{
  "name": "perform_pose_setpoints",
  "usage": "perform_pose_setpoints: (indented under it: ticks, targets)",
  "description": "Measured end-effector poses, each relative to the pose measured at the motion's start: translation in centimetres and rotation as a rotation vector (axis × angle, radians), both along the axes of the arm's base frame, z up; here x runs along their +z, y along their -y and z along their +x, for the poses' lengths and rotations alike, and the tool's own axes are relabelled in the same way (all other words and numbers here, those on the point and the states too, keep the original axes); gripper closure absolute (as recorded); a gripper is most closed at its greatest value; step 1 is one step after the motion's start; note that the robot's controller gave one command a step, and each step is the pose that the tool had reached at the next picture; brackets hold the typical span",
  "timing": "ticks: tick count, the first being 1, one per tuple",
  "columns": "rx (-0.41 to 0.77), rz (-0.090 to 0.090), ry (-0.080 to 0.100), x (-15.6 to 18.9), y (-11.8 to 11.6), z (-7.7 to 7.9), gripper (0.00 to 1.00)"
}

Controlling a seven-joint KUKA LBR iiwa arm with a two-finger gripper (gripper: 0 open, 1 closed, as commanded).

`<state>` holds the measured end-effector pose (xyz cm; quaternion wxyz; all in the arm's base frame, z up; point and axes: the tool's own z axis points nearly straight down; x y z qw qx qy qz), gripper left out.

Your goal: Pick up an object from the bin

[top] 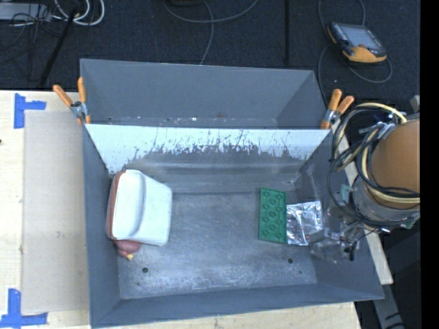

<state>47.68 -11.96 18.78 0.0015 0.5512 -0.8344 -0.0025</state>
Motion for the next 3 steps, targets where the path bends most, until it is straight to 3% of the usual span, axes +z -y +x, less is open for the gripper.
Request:
perform_pose_setpoints:
  ticks: [1,2,3]
  targets:
    - [0.002,-0.001,0.002,0.2,0.0,0.0,0.0]
    - [-0.066,0.009,-0.001,-10.3,1.9,2.4,0.0]
    - [-0.063,0.001,0.011,-8.7,1.7,11.4,0.0]
